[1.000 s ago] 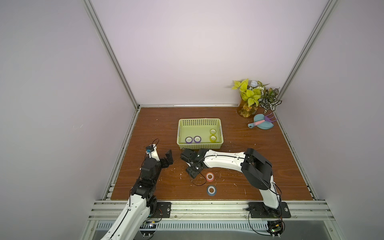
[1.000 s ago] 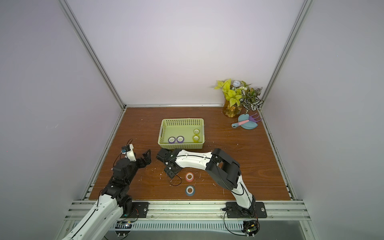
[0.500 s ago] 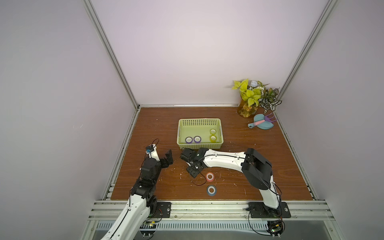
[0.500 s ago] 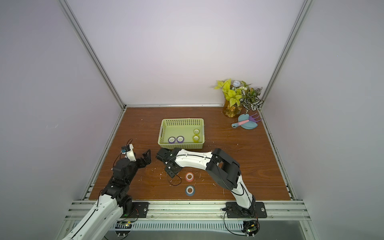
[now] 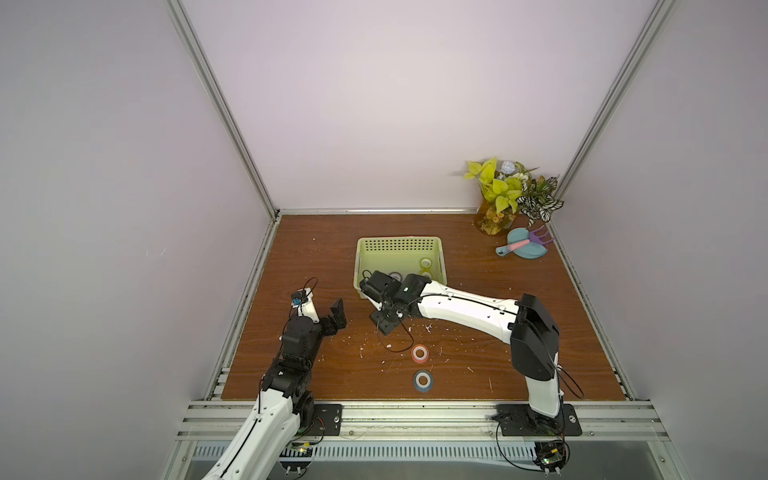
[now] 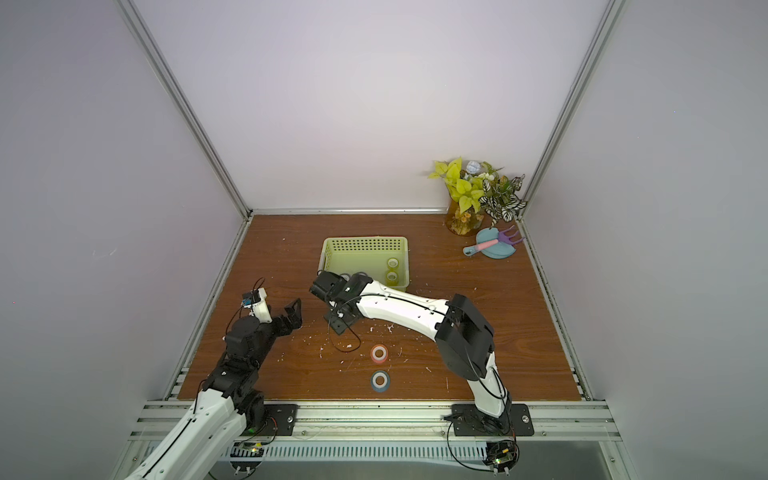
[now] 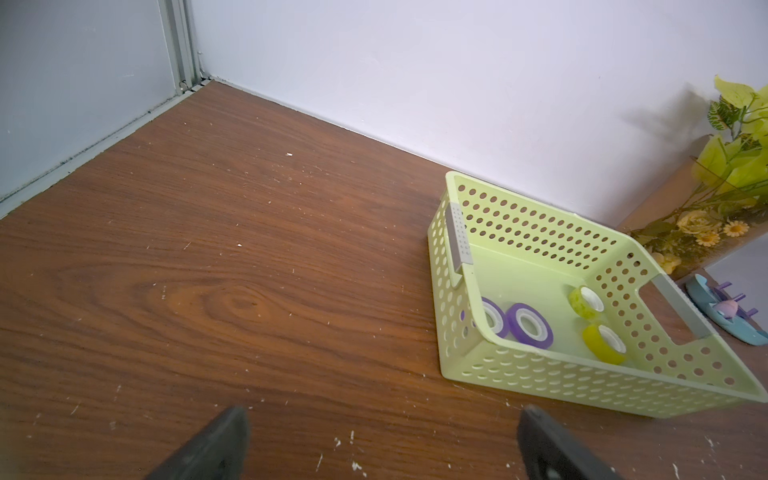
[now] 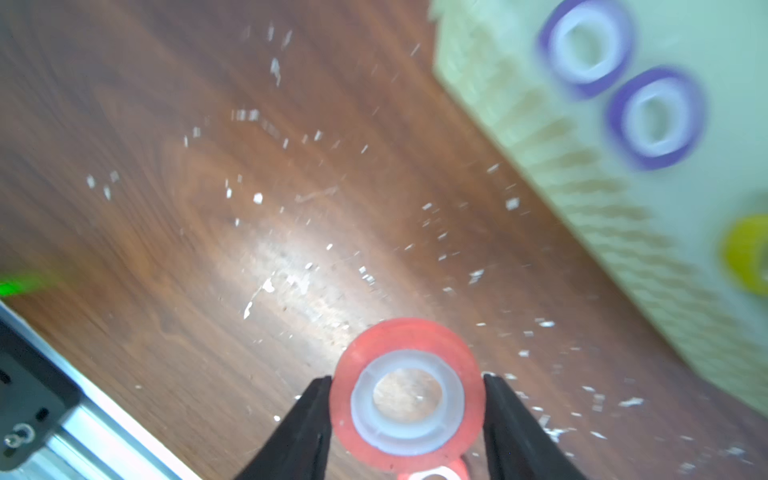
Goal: Put the transparent tape into the storage box
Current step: Pick up the tape from the center of the board, then place the tape in the storage box.
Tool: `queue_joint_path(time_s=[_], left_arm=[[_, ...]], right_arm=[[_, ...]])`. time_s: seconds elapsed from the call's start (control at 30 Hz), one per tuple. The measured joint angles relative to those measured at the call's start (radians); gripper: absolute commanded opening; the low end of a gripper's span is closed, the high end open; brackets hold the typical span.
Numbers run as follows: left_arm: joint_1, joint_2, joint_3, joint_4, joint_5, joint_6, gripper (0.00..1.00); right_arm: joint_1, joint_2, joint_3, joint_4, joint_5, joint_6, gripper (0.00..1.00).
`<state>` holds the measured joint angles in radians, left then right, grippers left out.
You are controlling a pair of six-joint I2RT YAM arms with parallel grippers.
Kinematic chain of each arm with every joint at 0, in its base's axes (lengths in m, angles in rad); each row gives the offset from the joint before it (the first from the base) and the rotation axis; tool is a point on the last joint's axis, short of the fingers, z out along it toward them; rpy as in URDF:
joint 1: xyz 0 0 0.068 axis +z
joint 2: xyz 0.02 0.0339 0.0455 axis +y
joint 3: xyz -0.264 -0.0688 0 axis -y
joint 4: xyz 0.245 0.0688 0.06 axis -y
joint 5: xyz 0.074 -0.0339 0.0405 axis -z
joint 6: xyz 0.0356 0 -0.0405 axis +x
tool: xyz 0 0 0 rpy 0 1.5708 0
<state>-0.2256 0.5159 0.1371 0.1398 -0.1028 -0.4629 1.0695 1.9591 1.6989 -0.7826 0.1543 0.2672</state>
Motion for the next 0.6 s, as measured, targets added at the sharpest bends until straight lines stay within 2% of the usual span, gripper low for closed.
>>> queue_joint_path(time_s=[0.23,0.6], left_arm=[[0.0,-0.004,0.0,0.0,0.0,0.0,1.0],[0.0,-0.004,0.0,0.0,0.0,0.0,1.0]], right_arm=[[-0.137,-0.036,0.08,-0.019,0.025,-0.032,0.57],[-0.311,-0.017,0.1,-0.026,0.02,-0.079,0.57]])
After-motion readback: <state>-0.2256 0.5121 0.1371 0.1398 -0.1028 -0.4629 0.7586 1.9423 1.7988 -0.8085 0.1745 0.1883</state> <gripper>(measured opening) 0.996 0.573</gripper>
